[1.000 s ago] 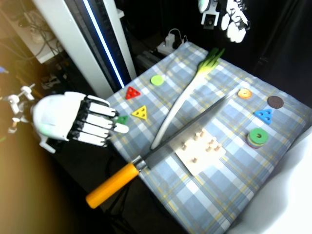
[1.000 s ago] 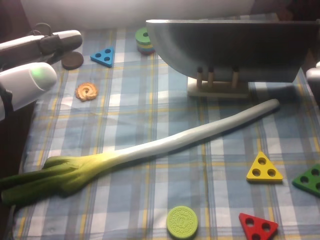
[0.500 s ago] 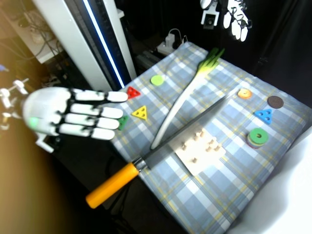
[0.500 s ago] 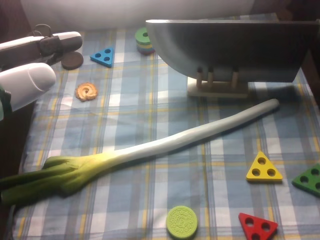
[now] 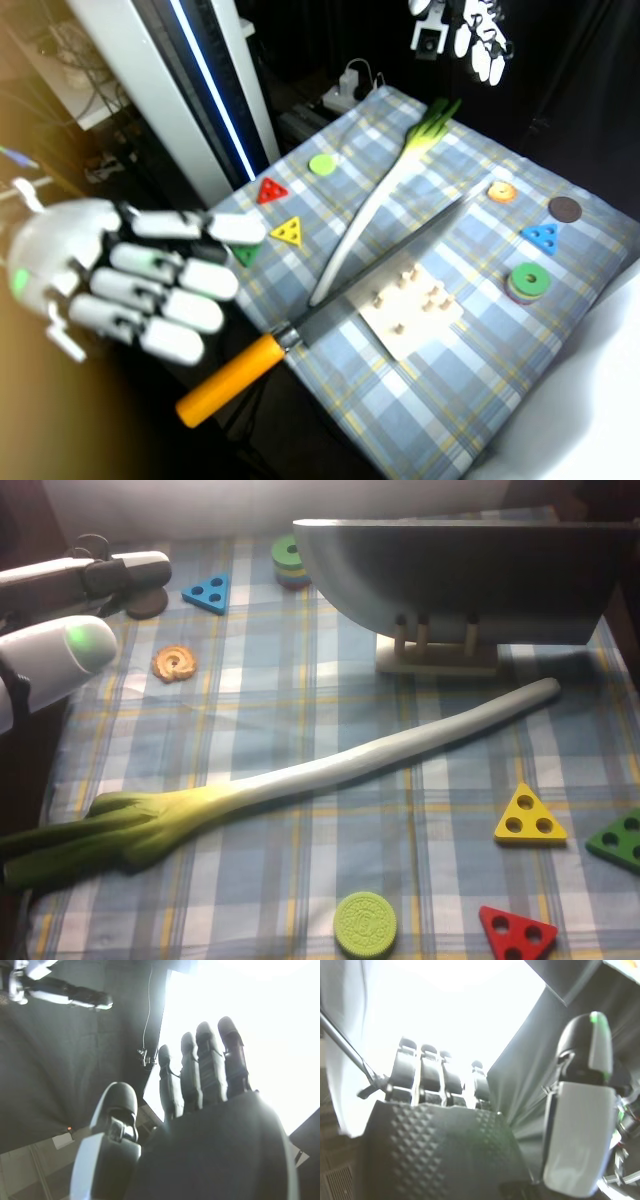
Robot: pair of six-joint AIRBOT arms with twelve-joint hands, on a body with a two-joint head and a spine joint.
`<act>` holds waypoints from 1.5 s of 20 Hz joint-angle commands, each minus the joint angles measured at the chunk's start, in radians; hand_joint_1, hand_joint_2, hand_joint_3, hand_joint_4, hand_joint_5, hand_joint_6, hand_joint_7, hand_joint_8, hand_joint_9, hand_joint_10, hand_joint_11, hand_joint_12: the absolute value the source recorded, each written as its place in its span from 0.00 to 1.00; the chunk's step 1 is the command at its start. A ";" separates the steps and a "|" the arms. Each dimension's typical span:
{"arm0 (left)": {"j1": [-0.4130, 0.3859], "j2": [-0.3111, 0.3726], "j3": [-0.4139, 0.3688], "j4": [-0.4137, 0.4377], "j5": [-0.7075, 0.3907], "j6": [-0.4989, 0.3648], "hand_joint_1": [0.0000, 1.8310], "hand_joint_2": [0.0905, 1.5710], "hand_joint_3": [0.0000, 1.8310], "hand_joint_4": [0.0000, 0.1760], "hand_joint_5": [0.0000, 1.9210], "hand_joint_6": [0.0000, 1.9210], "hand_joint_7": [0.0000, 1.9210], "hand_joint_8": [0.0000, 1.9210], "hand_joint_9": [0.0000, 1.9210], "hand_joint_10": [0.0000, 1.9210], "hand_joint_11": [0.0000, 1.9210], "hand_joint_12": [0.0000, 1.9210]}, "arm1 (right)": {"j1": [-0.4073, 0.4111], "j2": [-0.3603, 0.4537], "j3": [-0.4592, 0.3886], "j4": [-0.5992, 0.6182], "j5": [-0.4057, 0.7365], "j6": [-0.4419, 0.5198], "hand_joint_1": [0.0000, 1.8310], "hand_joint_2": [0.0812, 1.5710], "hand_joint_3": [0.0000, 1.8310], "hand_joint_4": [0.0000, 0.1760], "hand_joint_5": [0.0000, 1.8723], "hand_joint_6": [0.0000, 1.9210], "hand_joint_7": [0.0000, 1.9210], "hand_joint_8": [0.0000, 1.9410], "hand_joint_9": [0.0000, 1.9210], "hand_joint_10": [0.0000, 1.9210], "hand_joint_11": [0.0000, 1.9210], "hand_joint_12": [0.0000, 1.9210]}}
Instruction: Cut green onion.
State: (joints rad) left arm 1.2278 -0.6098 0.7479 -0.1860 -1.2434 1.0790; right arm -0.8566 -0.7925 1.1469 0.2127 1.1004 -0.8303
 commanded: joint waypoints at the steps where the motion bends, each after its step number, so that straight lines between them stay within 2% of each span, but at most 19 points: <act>1: -0.006 -0.001 0.003 -0.003 -0.116 -0.013 0.16 0.87 0.00 0.47 0.25 0.00 0.21 0.00 0.18 0.00 0.00 0.34 | 0.026 0.002 0.023 0.022 0.039 -0.001 0.50 0.53 0.00 1.00 0.00 0.00 0.00 0.00 0.00 0.00 0.00 0.00; 3: -0.006 -0.001 0.004 -0.003 -0.112 -0.013 0.17 0.87 0.00 0.52 0.24 0.00 0.21 0.00 0.18 0.00 0.00 0.32 | 0.071 -0.015 0.063 0.015 -0.047 -0.001 0.47 0.53 0.00 1.00 0.00 0.00 0.00 0.00 0.00 0.00 0.00 0.00; 6: -0.006 -0.002 0.003 -0.003 -0.113 -0.014 0.17 0.87 0.00 0.47 0.25 0.00 0.21 0.00 0.18 0.00 0.00 0.32 | 0.144 -0.056 0.122 -0.024 -0.190 -0.001 0.45 0.54 0.00 0.99 0.00 0.00 0.00 0.00 0.00 0.00 0.00 0.00; 8: -0.006 -0.002 0.003 -0.003 -0.115 -0.014 0.16 0.87 0.00 0.43 0.26 0.00 0.21 0.00 0.18 0.00 0.00 0.35 | 0.160 -0.083 0.142 -0.025 -0.210 -0.001 0.44 0.53 0.00 0.80 0.00 0.00 0.00 0.00 0.00 0.00 0.00 0.00; 10: -0.006 -0.002 0.004 -0.003 -0.116 -0.014 0.16 0.87 0.00 0.41 0.26 0.00 0.21 0.00 0.18 0.00 0.00 0.33 | 0.171 -0.097 0.153 -0.025 -0.224 -0.001 0.43 0.53 0.00 0.91 0.00 0.00 0.00 0.00 0.00 0.00 0.00 0.00; 11: -0.006 -0.003 0.004 -0.003 -0.116 -0.015 0.18 0.87 0.00 0.36 0.26 0.00 0.21 0.00 0.19 0.00 0.00 0.32 | 0.180 -0.108 0.165 -0.025 -0.239 -0.001 0.44 0.53 0.00 0.84 0.00 0.00 0.00 0.00 0.00 0.00 0.00 0.00; 12: -0.006 -0.005 0.005 -0.003 -0.115 -0.017 0.20 0.86 0.00 0.32 0.26 0.00 0.21 0.00 0.19 0.00 0.00 0.32 | 0.184 -0.113 0.171 -0.025 -0.249 -0.001 0.43 0.54 0.00 0.86 0.00 0.00 0.00 0.00 0.00 0.00 0.01 0.01; 15: -0.005 -0.007 0.004 -0.003 -0.114 -0.019 0.23 0.87 0.00 0.36 0.25 0.00 0.21 0.00 0.18 0.00 0.00 0.34 | 0.196 -0.121 0.186 -0.025 -0.276 -0.001 0.40 0.56 0.00 0.45 0.07 0.00 0.08 0.00 0.08 0.00 0.09 0.06; 16: -0.004 -0.007 0.005 -0.004 -0.114 -0.021 0.24 0.87 0.00 0.38 0.24 0.00 0.20 0.00 0.18 0.00 0.00 0.34 | 0.200 -0.123 0.191 -0.025 -0.283 -0.001 0.40 0.56 0.00 0.39 0.09 0.00 0.09 0.00 0.09 0.00 0.06 0.14; 17: -0.004 -0.007 0.005 -0.004 -0.114 -0.022 0.24 0.86 0.00 0.42 0.24 0.00 0.21 0.00 0.18 0.00 0.00 0.36 | 0.204 -0.125 0.194 -0.026 -0.290 -0.004 0.39 0.56 0.00 0.46 0.12 0.00 0.12 0.00 0.09 0.00 0.01 0.18; 18: -0.004 -0.007 0.006 -0.004 -0.114 -0.023 0.26 0.86 0.00 0.40 0.24 0.00 0.21 0.00 0.19 0.00 0.00 0.36 | 0.212 -0.128 0.197 -0.026 -0.299 -0.013 0.40 0.57 0.00 0.42 0.14 0.00 0.14 0.00 0.10 0.00 0.00 0.18; 21: -0.004 -0.008 0.006 -0.004 -0.114 -0.023 0.29 0.85 0.00 0.35 0.25 0.00 0.22 0.00 0.18 0.00 0.00 0.34 | 0.229 -0.137 0.201 -0.026 -0.311 -0.035 0.40 0.60 0.00 0.25 0.25 0.00 0.29 0.00 0.25 0.01 0.06 0.32; 23: -0.003 -0.008 0.006 -0.004 -0.114 -0.023 0.30 0.85 0.00 0.37 0.25 0.00 0.23 0.00 0.19 0.00 0.00 0.36 | 0.241 -0.140 0.201 -0.026 -0.321 -0.060 0.40 0.61 0.00 0.13 0.34 0.00 0.40 0.01 0.35 0.01 0.01 0.51; 25: -0.003 -0.007 0.006 -0.004 -0.114 -0.024 0.29 0.86 0.00 0.39 0.25 0.00 0.23 0.00 0.20 0.00 0.00 0.36 | 0.251 -0.140 0.201 -0.026 -0.333 -0.078 0.39 0.62 0.00 0.13 0.39 0.01 0.43 0.01 0.40 0.03 0.05 0.65; 26: -0.003 -0.007 0.006 -0.005 -0.114 -0.024 0.28 0.86 0.00 0.39 0.24 0.00 0.23 0.00 0.19 0.00 0.00 0.35 | 0.252 -0.140 0.202 -0.026 -0.334 -0.078 0.39 0.63 0.00 0.11 0.43 0.02 0.46 0.02 0.43 0.04 0.09 0.66; 27: -0.003 -0.008 0.006 -0.005 -0.114 -0.025 0.28 0.86 0.00 0.43 0.24 0.00 0.23 0.00 0.19 0.00 0.00 0.35 | 0.252 -0.140 0.202 -0.026 -0.334 -0.079 0.38 0.64 0.00 0.10 0.48 0.03 0.50 0.05 0.44 0.24 0.21 0.75; 28: -0.002 -0.008 0.006 -0.006 -0.114 -0.025 0.28 0.86 0.00 0.44 0.24 0.00 0.23 0.00 0.19 0.00 0.00 0.36 | 0.252 -0.141 0.203 -0.025 -0.334 -0.080 0.40 0.64 0.00 0.00 0.51 0.10 0.49 0.25 0.45 0.55 0.37 0.84; 29: -0.002 -0.009 0.006 -0.006 -0.114 -0.025 0.29 0.86 0.00 0.41 0.25 0.00 0.23 0.00 0.20 0.00 0.00 0.36 | 0.252 -0.143 0.204 -0.025 -0.334 -0.081 0.39 0.64 0.00 0.00 0.43 0.44 0.39 0.62 0.39 0.80 0.36 0.97; 30: -0.001 -0.010 0.007 -0.008 -0.114 -0.025 0.29 0.86 0.00 0.41 0.25 0.00 0.23 0.00 0.20 0.00 0.00 0.37 | 0.252 -0.144 0.205 -0.025 -0.334 -0.083 0.39 0.65 0.00 0.05 0.36 0.70 0.32 0.86 0.34 0.96 0.37 0.99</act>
State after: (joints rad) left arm 1.2312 -0.6132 0.7483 -0.1841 -1.2419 1.0676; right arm -0.6151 -0.9428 1.3426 0.1741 0.6498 -0.9115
